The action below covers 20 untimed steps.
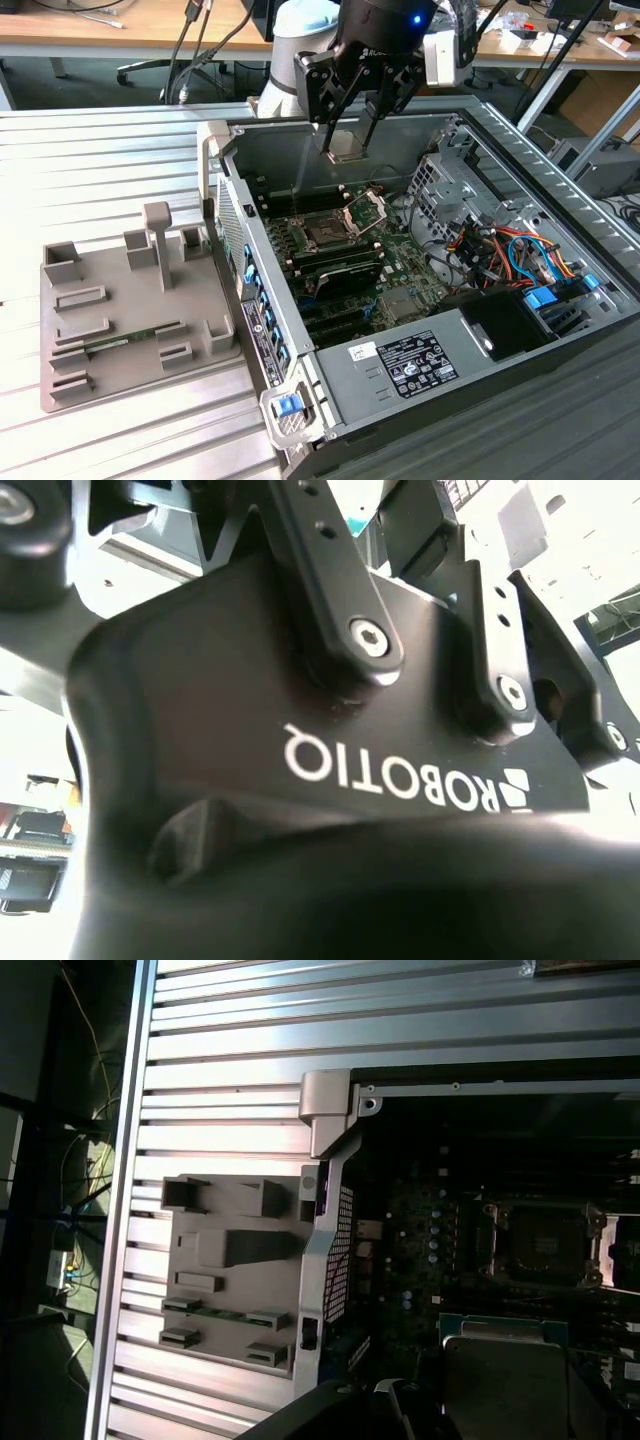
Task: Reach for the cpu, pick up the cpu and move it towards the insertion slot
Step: 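Pick up the cpu and move it towards the insertion slot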
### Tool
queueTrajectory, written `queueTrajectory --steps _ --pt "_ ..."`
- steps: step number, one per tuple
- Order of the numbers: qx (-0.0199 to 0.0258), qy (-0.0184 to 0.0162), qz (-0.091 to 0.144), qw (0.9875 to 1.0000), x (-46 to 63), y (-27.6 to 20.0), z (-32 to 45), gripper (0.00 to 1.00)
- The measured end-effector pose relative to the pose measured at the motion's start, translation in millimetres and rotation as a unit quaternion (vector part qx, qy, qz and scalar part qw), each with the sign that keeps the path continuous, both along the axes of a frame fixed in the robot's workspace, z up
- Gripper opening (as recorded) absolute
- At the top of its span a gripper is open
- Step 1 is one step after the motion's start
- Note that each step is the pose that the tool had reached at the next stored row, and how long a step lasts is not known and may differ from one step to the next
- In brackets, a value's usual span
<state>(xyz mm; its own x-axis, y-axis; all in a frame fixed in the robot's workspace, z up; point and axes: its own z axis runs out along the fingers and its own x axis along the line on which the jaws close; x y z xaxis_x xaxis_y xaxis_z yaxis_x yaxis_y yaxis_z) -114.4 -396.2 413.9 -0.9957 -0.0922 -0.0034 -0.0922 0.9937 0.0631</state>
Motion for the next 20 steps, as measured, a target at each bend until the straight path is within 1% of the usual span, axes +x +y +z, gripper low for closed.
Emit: queueTrajectory --steps 20 --pt "0.0000 0.0000 0.000 1.0000 13.2 0.0 -0.2 0.54"
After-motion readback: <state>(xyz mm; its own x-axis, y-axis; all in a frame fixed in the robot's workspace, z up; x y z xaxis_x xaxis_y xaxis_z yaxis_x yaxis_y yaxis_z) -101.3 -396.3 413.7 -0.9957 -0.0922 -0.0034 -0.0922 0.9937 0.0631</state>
